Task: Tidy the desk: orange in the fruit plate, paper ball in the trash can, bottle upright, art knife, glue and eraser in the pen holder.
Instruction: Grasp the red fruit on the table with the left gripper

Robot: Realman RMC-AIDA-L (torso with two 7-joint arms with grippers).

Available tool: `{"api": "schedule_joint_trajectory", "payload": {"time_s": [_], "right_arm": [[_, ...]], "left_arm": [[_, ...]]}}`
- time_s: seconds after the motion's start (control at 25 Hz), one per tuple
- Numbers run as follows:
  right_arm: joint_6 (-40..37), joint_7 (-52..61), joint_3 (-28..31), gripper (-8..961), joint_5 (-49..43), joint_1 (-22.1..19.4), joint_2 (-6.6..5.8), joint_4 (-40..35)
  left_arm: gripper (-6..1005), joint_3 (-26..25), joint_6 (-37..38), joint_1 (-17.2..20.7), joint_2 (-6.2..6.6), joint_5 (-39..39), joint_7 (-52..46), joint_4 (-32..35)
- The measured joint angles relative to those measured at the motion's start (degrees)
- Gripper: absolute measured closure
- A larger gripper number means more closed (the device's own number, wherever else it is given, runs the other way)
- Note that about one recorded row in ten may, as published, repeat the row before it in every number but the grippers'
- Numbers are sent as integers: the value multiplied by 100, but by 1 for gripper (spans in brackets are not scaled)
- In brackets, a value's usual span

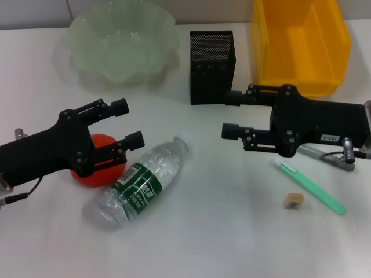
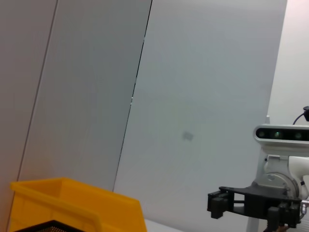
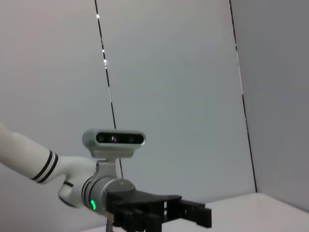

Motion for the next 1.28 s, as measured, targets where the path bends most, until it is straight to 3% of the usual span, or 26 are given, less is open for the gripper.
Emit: {"api": "schedule_joint_trajectory", "payload": {"time_s": [0.44, 0.64, 0.96, 1.28], "right_arm": [[15, -53, 8, 314, 133, 3, -1, -1], [26, -54, 12, 314, 133, -40, -3, 0], [99, -54, -7, 314, 132, -75, -32, -16], [174, -54, -44, 315, 104, -30, -44, -45]], "left_arm": [[232, -54, -14, -65, -50, -5, 17, 122], [232, -268, -668, 50, -126, 22, 72, 94], [233, -113, -1627, 443, -131, 47, 76, 36], [233, -82, -2068, 618, -205, 172, 79, -1]]}}
